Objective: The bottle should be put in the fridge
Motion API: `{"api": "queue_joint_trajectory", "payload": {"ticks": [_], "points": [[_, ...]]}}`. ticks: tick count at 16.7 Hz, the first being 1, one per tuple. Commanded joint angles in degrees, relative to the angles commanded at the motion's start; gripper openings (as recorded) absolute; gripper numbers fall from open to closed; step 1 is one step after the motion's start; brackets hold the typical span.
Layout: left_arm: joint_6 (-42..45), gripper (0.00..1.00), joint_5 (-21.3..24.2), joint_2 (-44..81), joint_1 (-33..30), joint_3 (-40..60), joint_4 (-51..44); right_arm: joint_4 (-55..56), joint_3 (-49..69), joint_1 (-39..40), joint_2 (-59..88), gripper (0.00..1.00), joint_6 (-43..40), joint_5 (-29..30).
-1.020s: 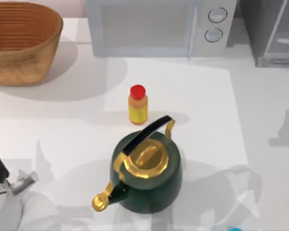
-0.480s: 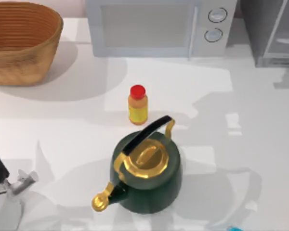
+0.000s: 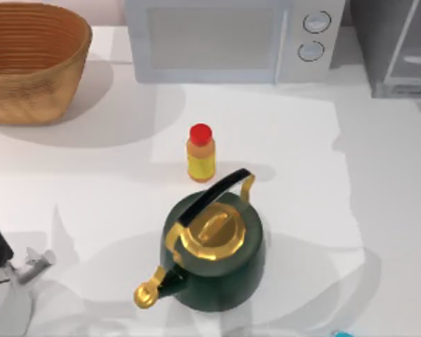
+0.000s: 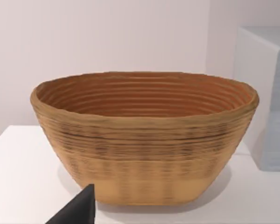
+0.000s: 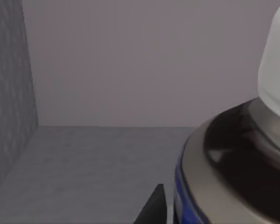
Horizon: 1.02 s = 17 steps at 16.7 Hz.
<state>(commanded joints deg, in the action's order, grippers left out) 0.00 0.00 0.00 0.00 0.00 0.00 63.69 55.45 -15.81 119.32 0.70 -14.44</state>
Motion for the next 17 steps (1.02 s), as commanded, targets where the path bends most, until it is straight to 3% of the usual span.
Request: {"api": "queue_joint_trajectory", "payload": {"ticks": [9,17], "points": [[0.0,1.00,0.0,0.0,0.0,0.0,0.0,-0.4,2.8,0.5,3.0,0.01,-0.1,-0.1],[0.0,1.00,0.0,0.0,0.0,0.0,0.0,-10.8,26.5,2.1,14.5,0.01,-0.3,2.9]]}}
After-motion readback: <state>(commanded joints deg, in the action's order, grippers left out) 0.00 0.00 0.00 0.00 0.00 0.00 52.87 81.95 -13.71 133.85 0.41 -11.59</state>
